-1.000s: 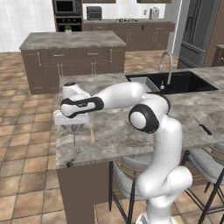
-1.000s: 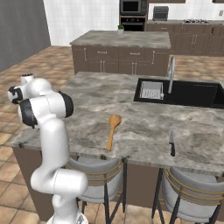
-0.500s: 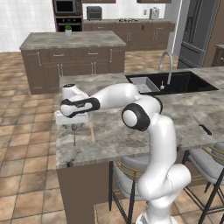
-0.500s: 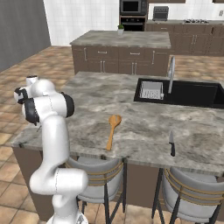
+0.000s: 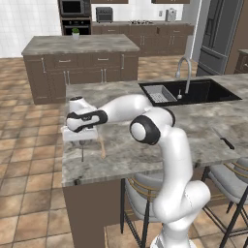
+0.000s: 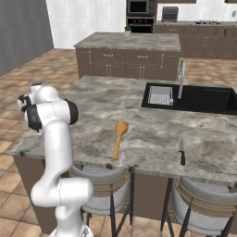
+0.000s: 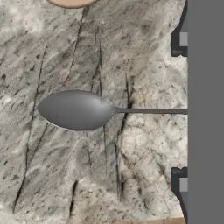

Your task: Pick up the metallic utensils from the counter and place them in the open drawer. Make sure not to pick up any wooden utensils.

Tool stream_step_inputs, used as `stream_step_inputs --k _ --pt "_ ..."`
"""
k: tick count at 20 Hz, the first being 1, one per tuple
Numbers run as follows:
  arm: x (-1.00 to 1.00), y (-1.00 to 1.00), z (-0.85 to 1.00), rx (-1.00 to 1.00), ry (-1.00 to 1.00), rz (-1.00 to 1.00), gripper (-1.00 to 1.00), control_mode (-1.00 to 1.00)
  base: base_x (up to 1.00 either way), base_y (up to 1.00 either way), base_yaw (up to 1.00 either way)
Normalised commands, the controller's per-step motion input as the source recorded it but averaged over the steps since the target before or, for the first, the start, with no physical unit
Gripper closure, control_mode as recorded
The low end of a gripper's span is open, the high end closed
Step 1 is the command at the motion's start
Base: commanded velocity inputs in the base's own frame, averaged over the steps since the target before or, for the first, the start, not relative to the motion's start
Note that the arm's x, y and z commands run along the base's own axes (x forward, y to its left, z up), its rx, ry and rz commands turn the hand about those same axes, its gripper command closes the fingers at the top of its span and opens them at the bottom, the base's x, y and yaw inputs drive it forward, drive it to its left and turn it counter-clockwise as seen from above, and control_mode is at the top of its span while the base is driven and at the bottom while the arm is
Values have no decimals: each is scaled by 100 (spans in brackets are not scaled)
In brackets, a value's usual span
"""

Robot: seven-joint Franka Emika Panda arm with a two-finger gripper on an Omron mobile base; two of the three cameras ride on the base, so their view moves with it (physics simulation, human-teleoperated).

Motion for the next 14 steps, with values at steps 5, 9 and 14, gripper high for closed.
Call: stream_step_inputs --k 5,9,14 --pt "0 0 -38 0 4 0 -100 -100 0 0 0" --pt "2 0 -40 0 4 0 -100 -100 0 0 0" --pt "2 0 -32 0 4 0 -100 -100 0 0 0"
